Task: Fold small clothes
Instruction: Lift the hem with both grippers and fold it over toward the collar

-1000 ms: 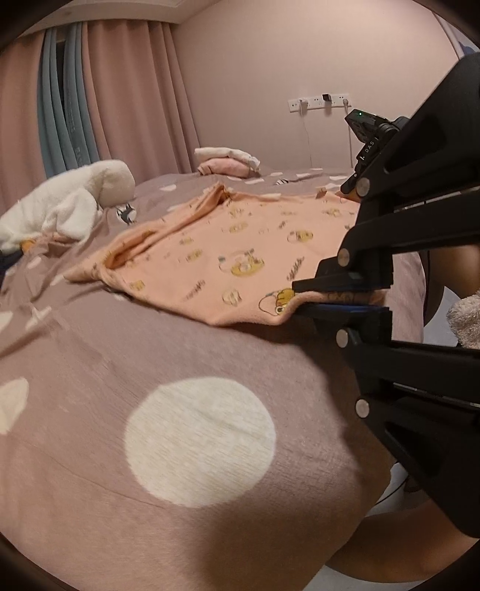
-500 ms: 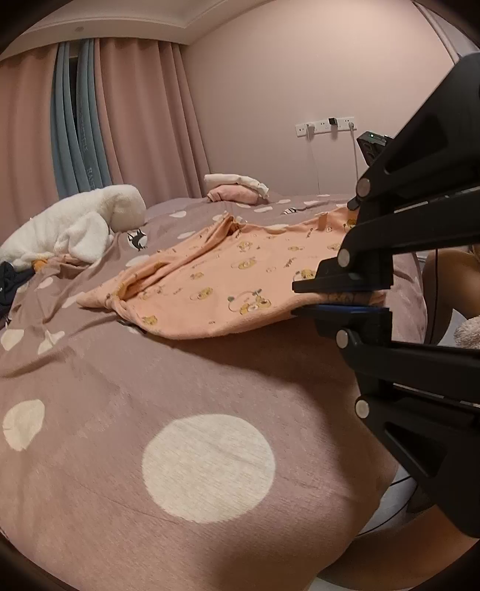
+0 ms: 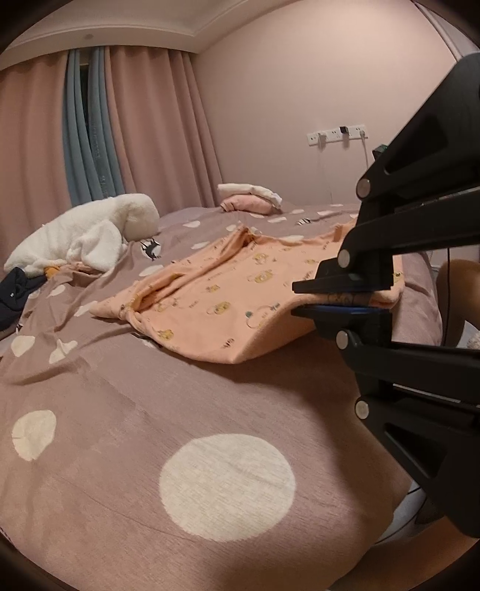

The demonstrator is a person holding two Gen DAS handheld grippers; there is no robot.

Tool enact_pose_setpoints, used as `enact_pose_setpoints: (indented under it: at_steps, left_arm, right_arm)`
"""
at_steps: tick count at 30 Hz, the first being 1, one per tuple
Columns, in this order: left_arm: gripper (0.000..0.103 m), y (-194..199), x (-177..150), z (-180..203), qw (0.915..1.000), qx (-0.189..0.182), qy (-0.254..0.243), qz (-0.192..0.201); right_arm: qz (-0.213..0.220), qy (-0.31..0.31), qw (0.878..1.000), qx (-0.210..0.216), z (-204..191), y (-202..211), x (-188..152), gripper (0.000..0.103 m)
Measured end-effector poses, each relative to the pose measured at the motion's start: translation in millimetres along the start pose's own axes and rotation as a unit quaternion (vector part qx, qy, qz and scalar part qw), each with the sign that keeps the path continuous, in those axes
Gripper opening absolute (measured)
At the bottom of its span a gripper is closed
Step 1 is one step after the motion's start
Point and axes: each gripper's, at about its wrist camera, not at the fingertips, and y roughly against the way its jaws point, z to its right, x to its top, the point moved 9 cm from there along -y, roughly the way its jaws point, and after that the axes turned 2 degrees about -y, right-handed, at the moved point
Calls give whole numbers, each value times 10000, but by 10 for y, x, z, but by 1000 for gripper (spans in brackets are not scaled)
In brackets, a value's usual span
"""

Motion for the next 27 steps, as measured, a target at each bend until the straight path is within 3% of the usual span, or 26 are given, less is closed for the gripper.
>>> enact_pose_setpoints:
  at_steps: [9, 16, 21, 24, 27]
  left_arm:
    - [3, -204, 409, 344, 9993, -352, -121, -16]
    - [3, -522, 1147, 630, 9975, -675, 62, 180]
    - [3, -871, 1699, 743, 9978, -583, 47, 311]
    - [3, -1101, 1988, 756, 9963, -732, 120, 433]
    - [3, -1412, 2221, 623, 9976, -515, 238, 390]
  right_arm:
    - [315, 35, 9976, 620, -296, 57, 484, 7]
    - [334, 106, 9960, 823, -579, -161, 973, 7]
    - [428, 191, 9964, 708, -749, -346, 1467, 7]
    - [402, 187, 9974, 571, -779, -536, 1699, 7]
    - [279, 134, 9989, 357, -725, -853, 1916, 7]
